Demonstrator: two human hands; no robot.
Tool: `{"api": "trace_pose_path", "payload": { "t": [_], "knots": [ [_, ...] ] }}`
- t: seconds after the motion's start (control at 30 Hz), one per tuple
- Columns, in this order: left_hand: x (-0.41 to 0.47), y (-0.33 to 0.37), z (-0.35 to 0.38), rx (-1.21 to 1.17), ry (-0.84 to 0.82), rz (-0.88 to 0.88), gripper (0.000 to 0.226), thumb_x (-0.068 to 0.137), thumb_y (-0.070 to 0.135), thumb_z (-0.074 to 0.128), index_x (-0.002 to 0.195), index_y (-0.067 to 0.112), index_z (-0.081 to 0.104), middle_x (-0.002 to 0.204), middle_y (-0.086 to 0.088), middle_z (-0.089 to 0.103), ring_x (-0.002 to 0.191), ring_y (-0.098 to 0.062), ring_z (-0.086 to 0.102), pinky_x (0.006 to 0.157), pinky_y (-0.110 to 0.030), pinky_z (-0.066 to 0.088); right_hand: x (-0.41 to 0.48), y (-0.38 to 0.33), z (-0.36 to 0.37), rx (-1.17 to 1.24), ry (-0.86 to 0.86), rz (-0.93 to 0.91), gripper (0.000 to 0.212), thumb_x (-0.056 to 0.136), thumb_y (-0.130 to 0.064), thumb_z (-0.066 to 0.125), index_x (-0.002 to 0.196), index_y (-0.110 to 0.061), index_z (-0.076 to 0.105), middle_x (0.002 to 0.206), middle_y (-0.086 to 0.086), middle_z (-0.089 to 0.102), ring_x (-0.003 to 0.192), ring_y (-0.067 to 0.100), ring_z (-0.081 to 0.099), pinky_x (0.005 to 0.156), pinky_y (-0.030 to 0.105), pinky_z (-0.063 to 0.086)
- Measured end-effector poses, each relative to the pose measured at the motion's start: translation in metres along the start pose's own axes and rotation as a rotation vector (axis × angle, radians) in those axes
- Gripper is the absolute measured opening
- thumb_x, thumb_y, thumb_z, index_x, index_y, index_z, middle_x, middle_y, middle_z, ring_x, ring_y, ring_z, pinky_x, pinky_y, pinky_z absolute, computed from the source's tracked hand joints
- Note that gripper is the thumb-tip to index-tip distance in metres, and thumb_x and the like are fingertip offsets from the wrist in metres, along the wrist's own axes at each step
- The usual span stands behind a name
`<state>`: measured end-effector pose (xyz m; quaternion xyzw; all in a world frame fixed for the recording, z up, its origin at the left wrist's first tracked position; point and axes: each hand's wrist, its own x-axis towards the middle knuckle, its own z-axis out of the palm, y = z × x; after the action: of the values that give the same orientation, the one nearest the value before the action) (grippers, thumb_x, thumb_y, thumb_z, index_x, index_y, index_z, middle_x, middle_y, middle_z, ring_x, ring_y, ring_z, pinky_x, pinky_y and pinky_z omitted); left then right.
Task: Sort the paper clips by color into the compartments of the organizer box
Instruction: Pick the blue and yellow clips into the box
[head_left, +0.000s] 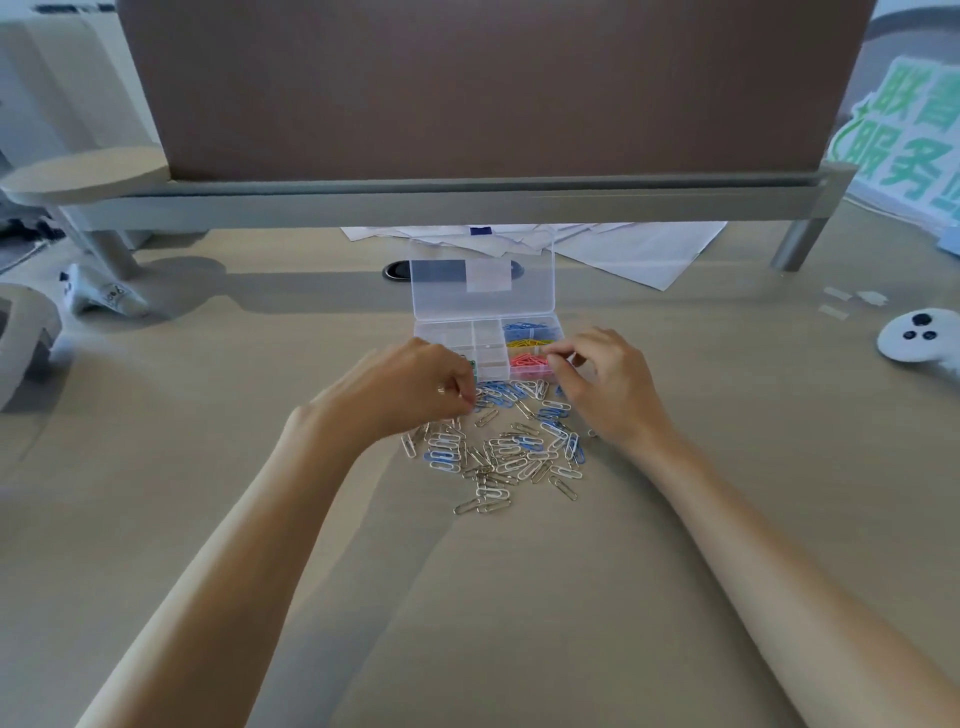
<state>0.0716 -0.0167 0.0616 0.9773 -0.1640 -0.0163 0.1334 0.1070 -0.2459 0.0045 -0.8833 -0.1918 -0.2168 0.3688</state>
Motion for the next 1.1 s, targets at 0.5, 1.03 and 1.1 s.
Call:
{"api": "trace_pose_path", "payload": {
  "t": [0.5, 1.03, 1.1],
  "knots": [
    [-0.065, -0.034, 0.045, -0.026, 0.33, 0.158, 0.033, 0.09, 0.053, 0.042, 0.097, 0.039, 0.07, 0.098, 0.02, 0.06, 0.093, -0.002, 0.053, 0.063, -0.034, 0.051, -0.053, -0.024, -0.006, -0.035, -0.065, -0.069, 0.008, 0.085, -0.022, 0.068, 0.088, -0.023, 0.075, 0.087, -0.015, 0.062, 0.092, 0.007, 0.049, 0.077, 0.024, 0.044],
    [-0.068, -0.026, 0.053, -0.024, 0.438, 0.18, 0.029, 0.095, 0.042, 0.041, 0.102, 0.035, 0.068, 0.097, 0.017, 0.059, 0.091, -0.008, 0.055, 0.053, -0.03, 0.048, -0.053, -0.021, 0.001, -0.153, -0.12, -0.115, 0.008, 0.081, -0.026, 0.074, 0.082, -0.018, 0.073, 0.083, -0.008, 0.062, 0.091, 0.014, 0.049, 0.08, 0.034, 0.044],
    [-0.068, -0.024, 0.053, -0.044, 0.415, 0.191, 0.032, 0.094, 0.045, 0.039, 0.102, 0.036, 0.069, 0.096, 0.017, 0.058, 0.091, -0.006, 0.054, 0.054, -0.029, 0.047, -0.052, -0.02, 0.002, -0.155, -0.112, -0.098, 0.006, 0.082, -0.025, 0.073, 0.081, -0.019, 0.072, 0.082, -0.009, 0.061, 0.09, 0.013, 0.049, 0.08, 0.034, 0.044]
  ]
}}
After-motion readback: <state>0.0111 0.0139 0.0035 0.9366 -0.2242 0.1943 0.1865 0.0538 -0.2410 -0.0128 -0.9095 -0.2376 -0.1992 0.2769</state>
